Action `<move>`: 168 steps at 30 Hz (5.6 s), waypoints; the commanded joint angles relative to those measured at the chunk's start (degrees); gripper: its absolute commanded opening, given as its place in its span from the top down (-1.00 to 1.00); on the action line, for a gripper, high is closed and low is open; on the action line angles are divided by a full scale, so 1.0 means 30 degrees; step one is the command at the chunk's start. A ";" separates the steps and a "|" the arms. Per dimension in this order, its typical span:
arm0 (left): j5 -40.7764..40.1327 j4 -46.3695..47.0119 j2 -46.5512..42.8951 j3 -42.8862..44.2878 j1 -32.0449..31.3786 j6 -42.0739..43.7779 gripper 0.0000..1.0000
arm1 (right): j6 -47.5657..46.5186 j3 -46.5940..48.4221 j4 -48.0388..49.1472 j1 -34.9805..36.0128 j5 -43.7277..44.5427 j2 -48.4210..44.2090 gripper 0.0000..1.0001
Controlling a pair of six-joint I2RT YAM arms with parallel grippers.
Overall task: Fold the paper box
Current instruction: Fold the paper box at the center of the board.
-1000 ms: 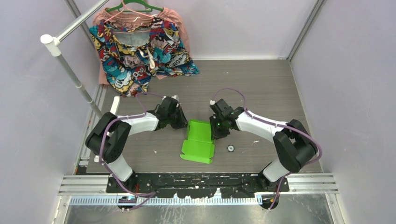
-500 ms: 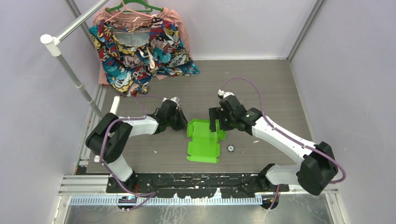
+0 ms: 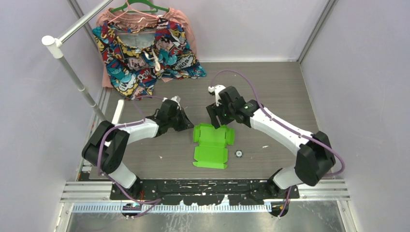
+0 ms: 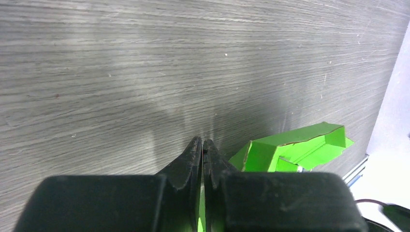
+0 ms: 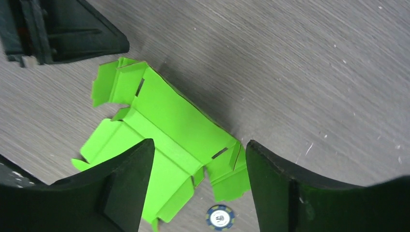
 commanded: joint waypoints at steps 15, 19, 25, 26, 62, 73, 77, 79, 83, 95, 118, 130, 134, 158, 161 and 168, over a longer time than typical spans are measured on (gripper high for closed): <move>0.1334 -0.0654 -0.1213 0.0312 0.1641 0.0672 0.89 | -0.7771 0.1119 0.3051 -0.0098 -0.2828 0.2963 -0.47; 0.1710 -0.1042 -0.1154 0.0402 0.2081 0.0767 0.89 | -0.7909 0.0829 0.2968 -0.0098 -0.3643 0.3025 -0.44; 0.2167 -0.1232 -0.1058 0.0510 0.2424 0.0654 0.89 | -0.7727 0.0758 0.2814 -0.0096 -0.4062 0.3598 -0.34; 0.2181 -0.1235 -0.1087 0.0519 0.2432 0.0628 0.89 | -0.7644 0.0829 0.2826 -0.0097 -0.4192 0.3709 -0.32; 0.2236 -0.3199 -0.1398 0.1230 0.3143 0.1571 0.90 | -0.1588 -0.0461 0.4480 0.1791 0.0085 0.6644 0.90; 0.2164 -0.4769 -0.1476 0.1646 0.3878 0.2173 0.90 | -0.0403 -0.0577 0.4978 0.4304 0.6782 0.7875 0.97; 0.2361 -0.4835 -0.1878 0.1104 0.3871 0.2035 0.90 | 0.0210 -0.0536 0.5123 0.4804 0.7775 0.7976 0.98; 0.2025 -0.4776 -0.2191 0.0590 0.3884 0.2027 0.90 | 0.0421 -0.0468 0.5143 0.5081 0.7985 0.8047 0.98; 0.1917 -0.5003 -0.0923 0.1311 0.4259 0.2370 0.90 | 0.0659 -0.0734 0.5728 0.5359 0.7922 0.8021 0.98; 0.3846 -0.6493 0.4458 0.6692 0.4705 0.3166 0.95 | 0.0844 -0.1019 0.6340 0.5380 0.6732 0.7986 0.98; 0.7056 -0.8027 0.7012 0.6776 0.4764 0.4590 1.00 | 0.1015 -0.0229 0.5699 0.5325 0.6010 0.8372 0.98; 0.7050 -0.8361 0.5174 0.4496 0.4398 0.5202 1.00 | 0.1327 0.0107 0.5234 0.5030 0.6228 0.8573 0.98; 0.6983 -0.8218 0.5054 0.4757 0.3912 0.4937 1.00 | 0.1422 0.0535 0.4861 0.5028 0.6238 0.8781 0.98; 0.4389 -1.1528 0.4113 0.7233 0.2287 0.5599 1.00 | 0.2151 0.1675 0.3503 0.5023 0.6259 0.9382 0.98; 0.3515 -1.1636 0.3781 0.7176 0.2391 0.5535 1.00 | 0.2298 0.1574 0.3406 0.5015 0.6329 0.9283 0.98; 0.1988 -1.1882 0.0604 0.6589 0.4904 0.5492 1.00 | 0.2345 0.1127 0.3377 0.4747 0.6235 0.9097 0.98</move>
